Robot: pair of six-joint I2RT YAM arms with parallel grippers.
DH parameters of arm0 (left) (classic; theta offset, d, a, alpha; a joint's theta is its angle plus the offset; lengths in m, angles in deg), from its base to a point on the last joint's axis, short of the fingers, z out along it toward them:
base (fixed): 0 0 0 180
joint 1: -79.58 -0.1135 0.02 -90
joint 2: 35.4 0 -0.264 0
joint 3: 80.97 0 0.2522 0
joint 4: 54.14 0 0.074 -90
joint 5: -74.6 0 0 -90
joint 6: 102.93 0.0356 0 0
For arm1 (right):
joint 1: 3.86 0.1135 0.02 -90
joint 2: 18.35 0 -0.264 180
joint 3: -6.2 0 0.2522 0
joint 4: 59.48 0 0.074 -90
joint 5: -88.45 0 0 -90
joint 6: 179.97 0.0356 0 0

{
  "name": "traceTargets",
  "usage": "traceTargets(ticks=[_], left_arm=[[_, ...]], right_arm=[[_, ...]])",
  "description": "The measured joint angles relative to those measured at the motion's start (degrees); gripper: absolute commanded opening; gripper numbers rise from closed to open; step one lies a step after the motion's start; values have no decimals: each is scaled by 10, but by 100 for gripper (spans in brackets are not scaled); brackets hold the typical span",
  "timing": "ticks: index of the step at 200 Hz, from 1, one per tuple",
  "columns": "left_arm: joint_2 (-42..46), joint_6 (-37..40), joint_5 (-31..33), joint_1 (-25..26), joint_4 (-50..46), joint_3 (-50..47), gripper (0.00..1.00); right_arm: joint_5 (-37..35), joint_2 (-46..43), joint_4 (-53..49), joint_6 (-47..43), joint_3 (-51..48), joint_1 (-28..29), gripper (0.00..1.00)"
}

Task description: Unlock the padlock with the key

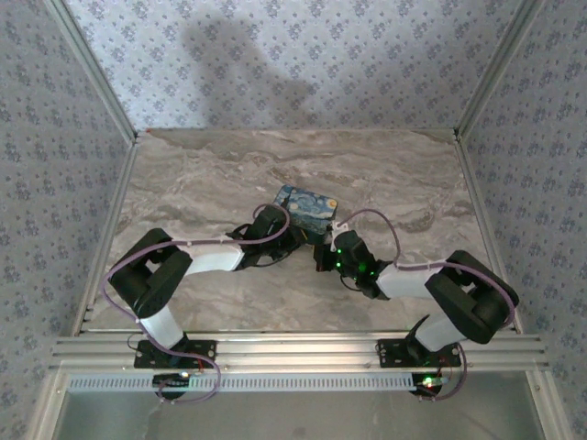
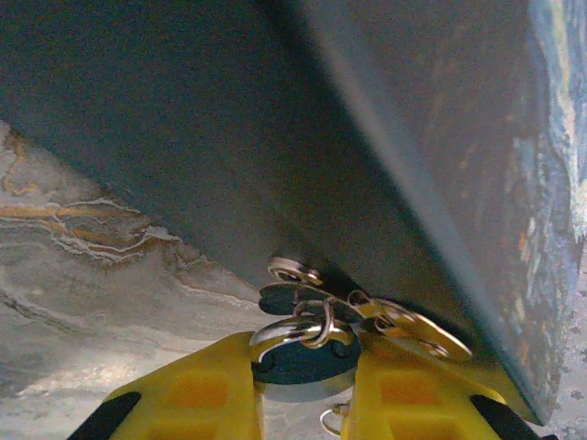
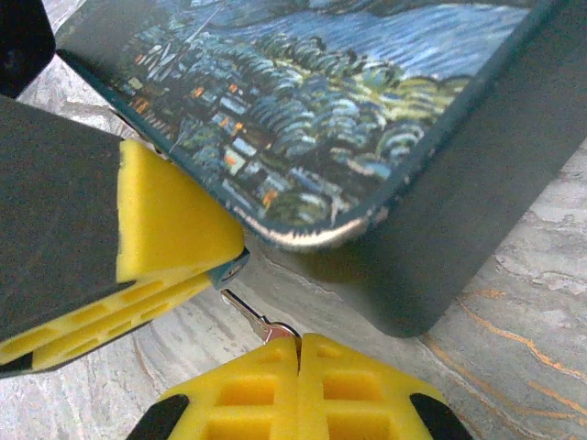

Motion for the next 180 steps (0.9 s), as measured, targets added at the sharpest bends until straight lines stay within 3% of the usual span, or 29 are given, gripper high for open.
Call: traceTargets(ticks=[180], left_arm=[[0, 0, 0, 0, 4, 0, 18]], right_arm=[[-11, 24, 4, 41, 13, 5, 0]])
